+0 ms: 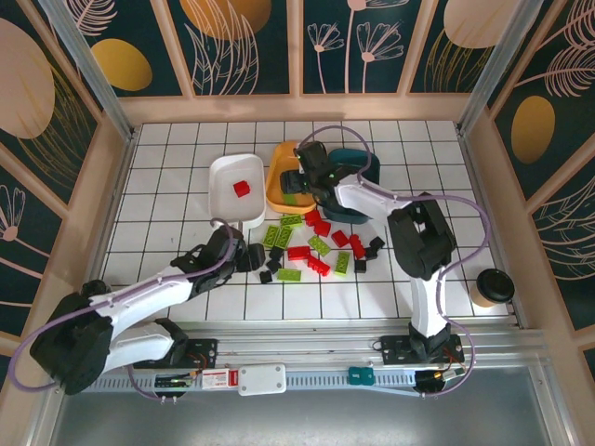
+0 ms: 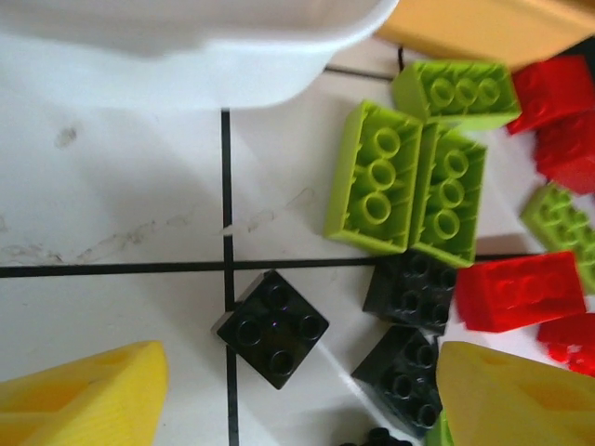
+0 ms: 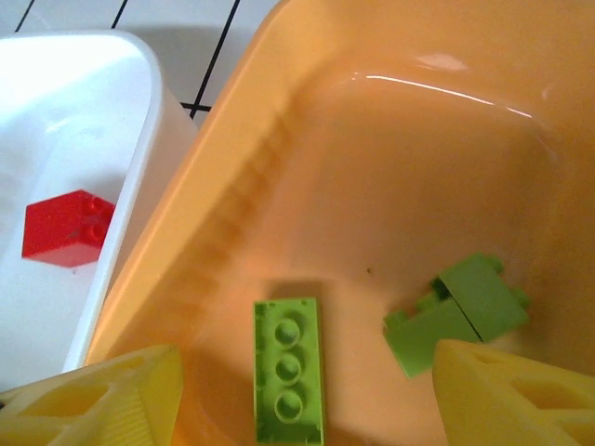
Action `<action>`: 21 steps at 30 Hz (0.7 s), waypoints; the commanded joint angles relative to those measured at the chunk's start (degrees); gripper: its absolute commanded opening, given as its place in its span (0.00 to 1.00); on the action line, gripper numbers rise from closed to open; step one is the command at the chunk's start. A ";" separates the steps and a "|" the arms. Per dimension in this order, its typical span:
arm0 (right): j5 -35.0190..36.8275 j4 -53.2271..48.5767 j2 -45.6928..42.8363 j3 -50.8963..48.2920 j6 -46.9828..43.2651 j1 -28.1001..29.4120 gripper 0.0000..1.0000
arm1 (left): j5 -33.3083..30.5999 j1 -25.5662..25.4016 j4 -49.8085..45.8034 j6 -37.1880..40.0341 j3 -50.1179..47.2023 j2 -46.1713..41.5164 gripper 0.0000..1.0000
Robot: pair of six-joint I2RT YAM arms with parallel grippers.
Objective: Sort the legos into containers by color
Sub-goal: Place the lego in the container, then pick up the lego from the middle-left of the table.
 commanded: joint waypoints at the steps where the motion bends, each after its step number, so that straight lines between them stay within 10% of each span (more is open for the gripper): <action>1: 0.05 2.28 -7.72 -4.77 0.87 0.76 0.72 | 0.81 -0.19 3.72 1.07 -0.05 3.66 0.75; 21: 2.11 5.20 -32.24 -28.50 4.21 2.92 0.72 | -3.47 -0.13 7.30 4.36 6.02 21.04 0.64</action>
